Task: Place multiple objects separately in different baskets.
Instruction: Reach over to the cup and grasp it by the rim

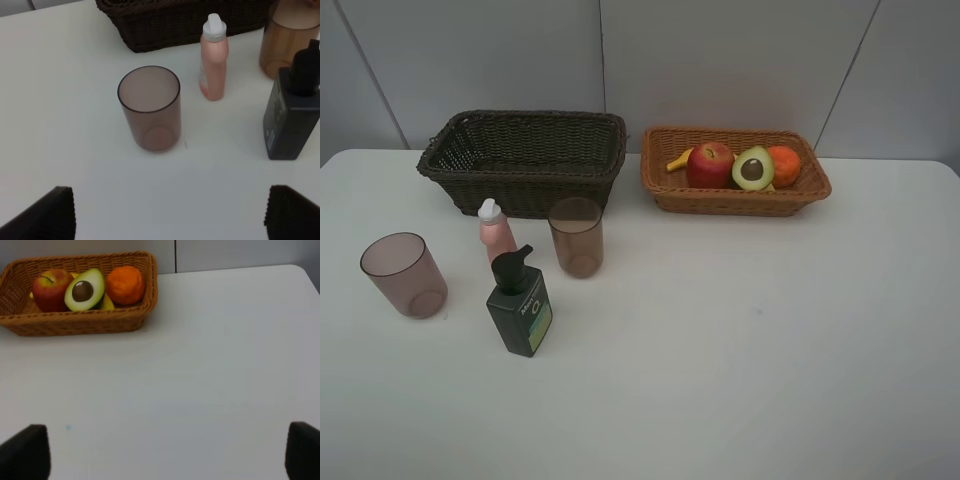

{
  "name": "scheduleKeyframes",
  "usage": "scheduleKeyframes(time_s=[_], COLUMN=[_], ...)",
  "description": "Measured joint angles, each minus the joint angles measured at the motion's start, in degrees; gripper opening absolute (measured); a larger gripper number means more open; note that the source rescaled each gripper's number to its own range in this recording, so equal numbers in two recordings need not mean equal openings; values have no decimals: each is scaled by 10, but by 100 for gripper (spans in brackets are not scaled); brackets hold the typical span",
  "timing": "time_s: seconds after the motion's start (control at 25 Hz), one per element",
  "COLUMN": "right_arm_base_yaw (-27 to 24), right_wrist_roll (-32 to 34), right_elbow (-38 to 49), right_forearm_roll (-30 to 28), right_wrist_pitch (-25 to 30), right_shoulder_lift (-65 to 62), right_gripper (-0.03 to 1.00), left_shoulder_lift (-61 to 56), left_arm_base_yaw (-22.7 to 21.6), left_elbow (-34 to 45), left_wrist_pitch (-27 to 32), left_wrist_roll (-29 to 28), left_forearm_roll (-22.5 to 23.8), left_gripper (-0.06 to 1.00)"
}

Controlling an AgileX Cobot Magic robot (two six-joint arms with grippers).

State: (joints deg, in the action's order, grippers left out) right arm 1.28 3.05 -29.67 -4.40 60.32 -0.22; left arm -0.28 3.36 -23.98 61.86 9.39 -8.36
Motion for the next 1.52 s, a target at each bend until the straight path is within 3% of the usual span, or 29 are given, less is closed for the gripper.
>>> scheduleKeyframes(time_s=[1.28, 1.52], right_arm_base_yaw=[0, 0], right_wrist_roll=[0, 0], right_elbow=[0, 0], right_forearm_roll=[-1, -1], right_wrist_pitch=[0, -1], right_shoulder_lift=[0, 0], right_gripper=[100, 100], left_shoulder_lift=[0, 49], left_arm_base_yaw=[0, 0], left_elbow=[-1, -40], left_wrist_pitch=[0, -10], left_wrist_roll=[0, 0], left_forearm_roll=[0, -2], left_gripper=[100, 100])
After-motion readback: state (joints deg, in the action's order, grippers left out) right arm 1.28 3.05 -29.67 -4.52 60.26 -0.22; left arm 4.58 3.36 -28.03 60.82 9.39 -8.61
